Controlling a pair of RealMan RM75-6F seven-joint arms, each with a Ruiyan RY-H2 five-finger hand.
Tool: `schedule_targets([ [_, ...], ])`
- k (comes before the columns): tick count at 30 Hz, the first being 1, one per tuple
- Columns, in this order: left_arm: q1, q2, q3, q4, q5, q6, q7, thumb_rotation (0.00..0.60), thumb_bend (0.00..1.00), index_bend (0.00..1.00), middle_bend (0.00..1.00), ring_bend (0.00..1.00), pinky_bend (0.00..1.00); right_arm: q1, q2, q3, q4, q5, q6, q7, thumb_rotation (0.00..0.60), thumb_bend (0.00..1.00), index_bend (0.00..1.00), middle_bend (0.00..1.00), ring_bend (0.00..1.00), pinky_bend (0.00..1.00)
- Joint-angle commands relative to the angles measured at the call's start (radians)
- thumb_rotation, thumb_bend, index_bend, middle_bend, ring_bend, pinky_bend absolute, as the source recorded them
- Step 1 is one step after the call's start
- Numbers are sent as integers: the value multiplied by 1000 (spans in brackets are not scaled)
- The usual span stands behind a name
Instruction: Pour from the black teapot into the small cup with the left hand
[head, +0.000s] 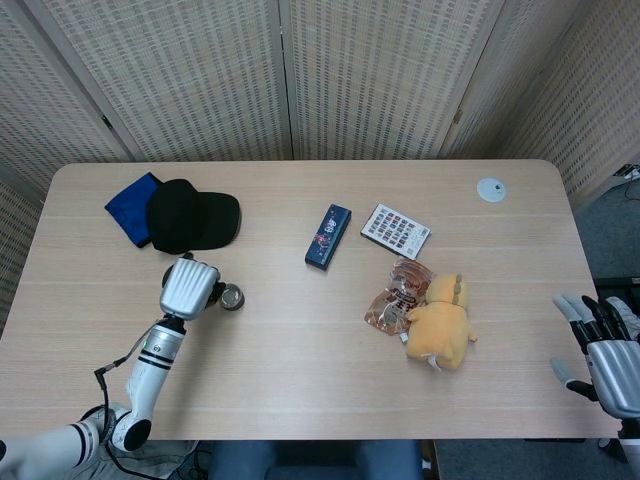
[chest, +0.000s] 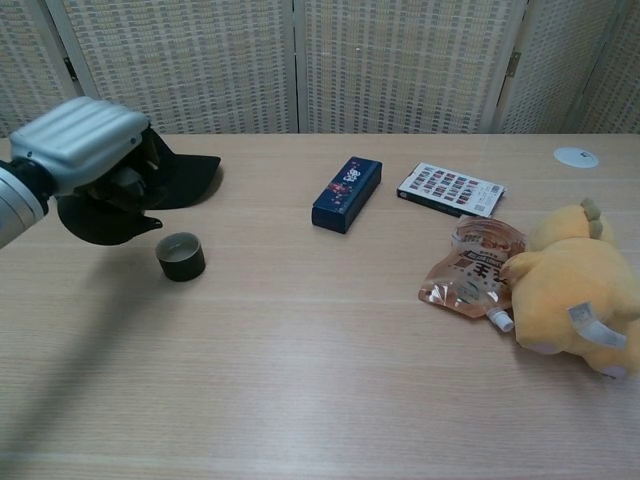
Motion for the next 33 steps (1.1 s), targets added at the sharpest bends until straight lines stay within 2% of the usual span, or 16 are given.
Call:
schedule_targets([
  [1,7,0,-11,-6,-16,0,-34,600,374,1000,1000,1000,567,1,0,1,0,1,-2,-1,600,289,30,91,0,11],
  [14,65,26,-68,-34,-76,31,-309,600,374,1000,1000,982,567,5,-2,5,-6,7,-9,-8,600,289,30,91,0,11],
  [23,119,58,-70,4,-78,47,-510,593,374,1000,1000,972,567,13,-3,7,-14,6,-19,-16,600,289,30,91,0,11],
  [27,139,70,-68,28,-100,30,-560,509,367,1000,1000,972,567,14,-2,9,-17,7,-20,-18,600,289,30,91,0,11],
  [31,157,81,-63,45,-118,14,-590,348,249,1000,1000,972,567,16,-1,9,-20,9,-23,-22,600,289,30,91,0,11],
  [33,166,83,-59,56,-119,12,-603,298,206,1000,1000,972,567,17,-1,10,-21,10,-25,-24,600,289,30,91,0,11],
])
